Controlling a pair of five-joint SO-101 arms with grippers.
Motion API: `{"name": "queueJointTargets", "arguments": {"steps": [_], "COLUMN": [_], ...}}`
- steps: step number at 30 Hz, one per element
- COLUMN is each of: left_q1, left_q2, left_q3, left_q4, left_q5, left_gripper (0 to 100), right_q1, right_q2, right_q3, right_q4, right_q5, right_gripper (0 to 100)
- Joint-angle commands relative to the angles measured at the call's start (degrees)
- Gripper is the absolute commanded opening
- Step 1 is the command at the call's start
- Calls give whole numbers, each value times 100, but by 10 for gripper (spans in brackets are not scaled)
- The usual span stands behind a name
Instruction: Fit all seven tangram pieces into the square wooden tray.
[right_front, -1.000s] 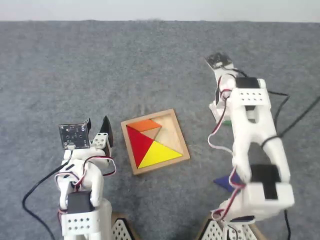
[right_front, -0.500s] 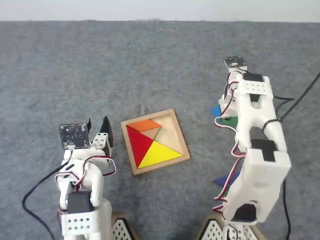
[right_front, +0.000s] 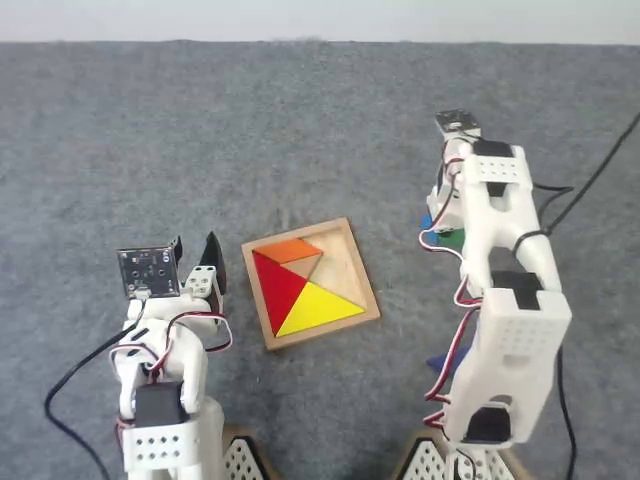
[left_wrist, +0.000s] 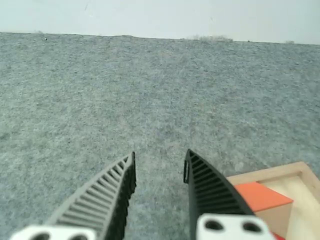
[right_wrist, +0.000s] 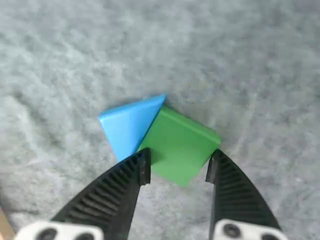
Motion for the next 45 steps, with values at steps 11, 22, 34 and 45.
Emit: {"name": "queueJointTargets", "arguments": {"steps": [11, 22, 34, 45], "left_q1": [35, 35, 35, 35], "left_q2": [-97, -97, -97, -97], "left_q3": [-48, -48, -48, -48], "left_q4": [79, 79, 79, 88], "left_q5": [-79, -79, -79, -79], "left_gripper": [155, 155, 155, 155], "right_q1": [-242, -180, -497, -462], "right_q2": [-66, -92, -40, 629], "right_q3": [-281, -308, -554, -642], "right_q4": [145, 127, 207, 321], "right_q5": [-905, -1160, -1451, -1512], "right_gripper": [214, 361, 361, 361]}}
